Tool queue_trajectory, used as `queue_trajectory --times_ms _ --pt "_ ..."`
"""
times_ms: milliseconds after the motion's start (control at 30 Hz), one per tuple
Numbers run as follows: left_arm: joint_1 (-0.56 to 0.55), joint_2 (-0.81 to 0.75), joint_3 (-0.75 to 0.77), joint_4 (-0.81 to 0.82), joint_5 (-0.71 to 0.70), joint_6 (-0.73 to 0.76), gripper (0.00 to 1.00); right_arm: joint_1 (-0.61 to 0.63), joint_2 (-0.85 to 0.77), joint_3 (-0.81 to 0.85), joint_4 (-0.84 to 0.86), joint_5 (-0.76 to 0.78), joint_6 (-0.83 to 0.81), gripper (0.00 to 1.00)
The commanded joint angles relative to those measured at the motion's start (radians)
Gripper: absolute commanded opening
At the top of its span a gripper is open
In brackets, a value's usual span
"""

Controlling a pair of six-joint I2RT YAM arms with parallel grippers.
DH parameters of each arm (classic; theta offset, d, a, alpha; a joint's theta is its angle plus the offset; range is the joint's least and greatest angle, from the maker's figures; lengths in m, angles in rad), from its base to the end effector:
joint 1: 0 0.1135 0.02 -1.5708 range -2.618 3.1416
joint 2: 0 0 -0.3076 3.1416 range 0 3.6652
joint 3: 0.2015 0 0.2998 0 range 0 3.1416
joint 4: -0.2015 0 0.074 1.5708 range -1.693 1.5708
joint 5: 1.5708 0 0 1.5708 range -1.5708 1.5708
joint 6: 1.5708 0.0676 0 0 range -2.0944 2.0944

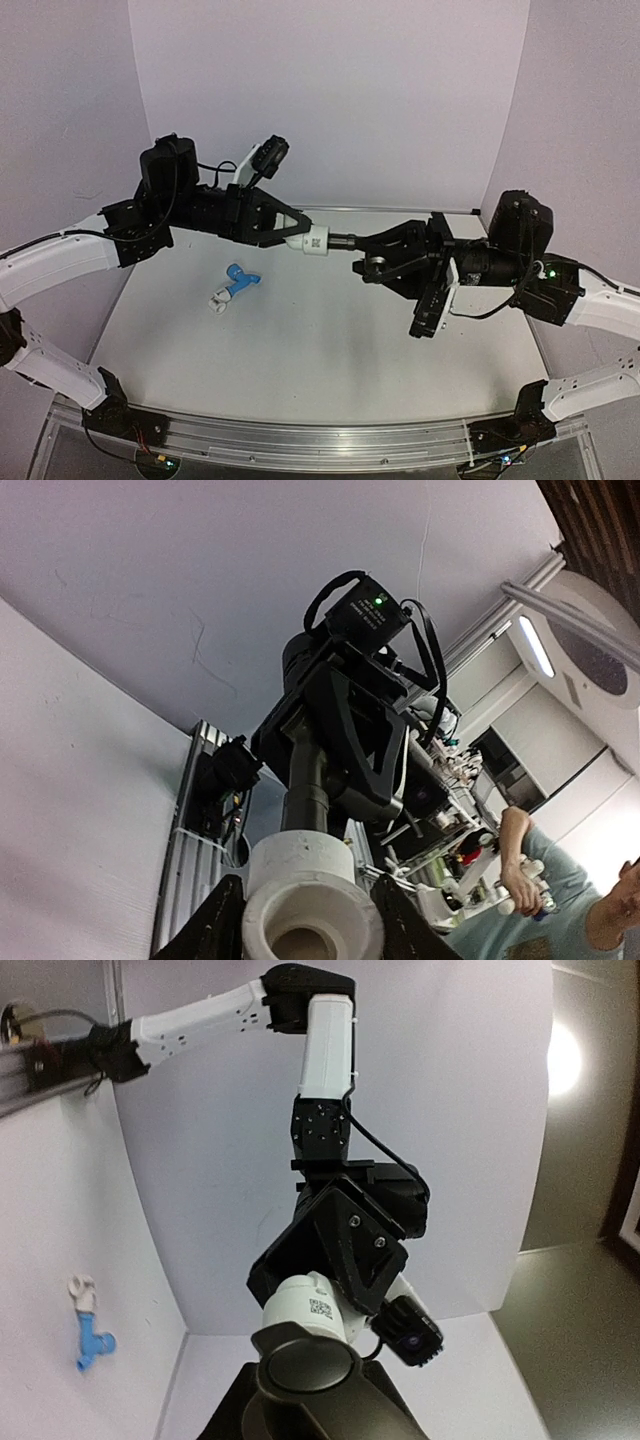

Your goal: Install the water faucets

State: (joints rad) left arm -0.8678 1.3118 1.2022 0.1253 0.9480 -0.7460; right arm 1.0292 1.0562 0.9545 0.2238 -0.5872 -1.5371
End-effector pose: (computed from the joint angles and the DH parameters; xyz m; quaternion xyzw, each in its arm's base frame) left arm 0.1864 -0.3049 0.4401 0.3627 0.6032 -0.6794 0.2074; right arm 0.1206 0.2731 0.4270 -0.6697 -0.0279 0.0055 0.7421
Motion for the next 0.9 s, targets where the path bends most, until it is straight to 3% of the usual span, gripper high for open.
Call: queue_trajectory --times_ms 0,200,533,733,867 --pt "-0.003 -0.065 0.018 -0.035 -0.056 0.196 0.41 0.013 -0.034 0.092 0.054 0.024 0.577 0.0" --pt "-0.013 -0.095 0.02 -0.061 -0.088 0.312 0.36 0.016 0.004 0.177 0.054 0.08 0.998 0.0" --pt "-0.082 -0.092 0.06 -0.149 -0.114 0.462 0.28 0.016 0.048 0.235 0.048 0.144 1.265 0.0" --pt "-0.271 -0.084 0.147 -0.432 -0.469 0.851 0.21 0.014 0.074 0.255 0.037 0.295 1.532 0.0" --pt "-0.309 -0.098 0.14 -0.483 -0.582 1.024 0.2 0.001 0.071 0.251 0.024 0.258 1.681 0.0"
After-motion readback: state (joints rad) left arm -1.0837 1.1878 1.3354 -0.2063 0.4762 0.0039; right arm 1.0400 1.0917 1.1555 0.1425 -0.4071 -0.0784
